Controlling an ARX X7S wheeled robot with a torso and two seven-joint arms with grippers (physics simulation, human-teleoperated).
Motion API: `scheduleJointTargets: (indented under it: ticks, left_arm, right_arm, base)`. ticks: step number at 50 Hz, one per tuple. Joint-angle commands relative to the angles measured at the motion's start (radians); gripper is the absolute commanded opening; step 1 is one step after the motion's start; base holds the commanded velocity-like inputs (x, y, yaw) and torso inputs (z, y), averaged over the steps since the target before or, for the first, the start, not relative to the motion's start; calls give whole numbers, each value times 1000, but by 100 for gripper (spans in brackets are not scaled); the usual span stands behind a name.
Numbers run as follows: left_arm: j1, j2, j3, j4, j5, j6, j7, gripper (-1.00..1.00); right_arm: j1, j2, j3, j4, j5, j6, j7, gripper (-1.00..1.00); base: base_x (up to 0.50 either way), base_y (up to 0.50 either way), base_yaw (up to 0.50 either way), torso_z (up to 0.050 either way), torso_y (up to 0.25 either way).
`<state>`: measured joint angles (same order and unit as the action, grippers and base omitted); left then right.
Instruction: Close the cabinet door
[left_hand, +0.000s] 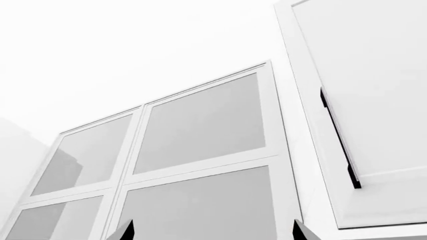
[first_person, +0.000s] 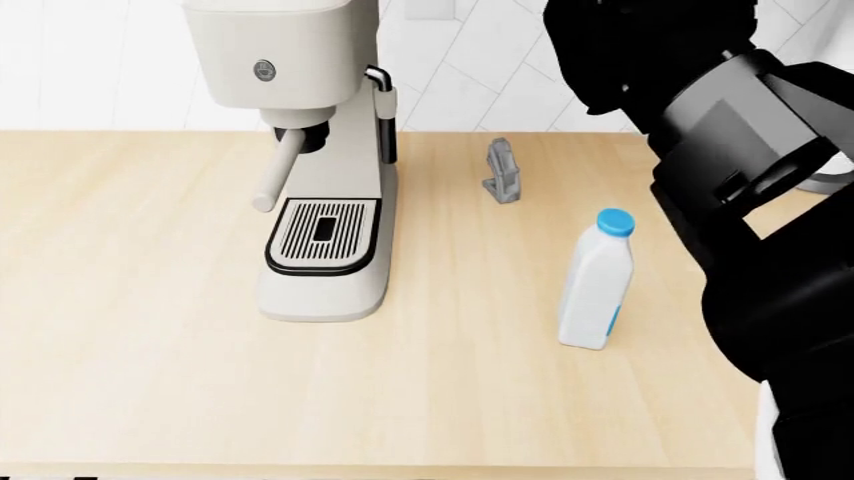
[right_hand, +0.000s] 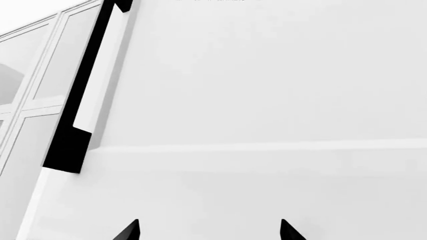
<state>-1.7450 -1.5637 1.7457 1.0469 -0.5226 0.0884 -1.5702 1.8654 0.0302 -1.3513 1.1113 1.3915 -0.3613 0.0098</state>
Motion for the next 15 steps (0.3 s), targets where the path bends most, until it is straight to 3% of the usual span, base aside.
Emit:
scheduleJointTargets:
  ticks: [1,6,10,11,13,14,15]
  left_arm:
    - [-7,-7,-8,0,-17,-10,-1,100]
    - [1,-7,-4,0,-8,5,-1,100]
    - [29,-7,20,0,46,79,-1,100]
    - [51,-6,41,0,81,115,0,100]
    - [165,79,-97,0,53,88,0,100]
    - [282,167,-224,0,50,29,0,100]
    - [348,211,-291,0,48,-6,0,100]
  right_arm:
    - [-115,-30,-237,99,283,37,-25,100]
    - [-70,-30,-231,103,305,6,-14,100]
    - [34,-30,-204,103,313,-178,-48,100]
    - [68,120,-202,-47,278,-230,102,100]
    - [83,377,-277,-347,168,-232,385,100]
    - [52,435,-396,-497,65,-160,517,100]
    - [36,446,-456,-647,34,-105,554,100]
  base:
    - [0,0,0,0,0]
    - [0,0,0,0,0]
    - [0,0,0,0,0]
    - [0,0,0,0,0]
    - [0,0,0,0,0]
    - [0,0,0,0,0]
    - [0,0,0,0,0]
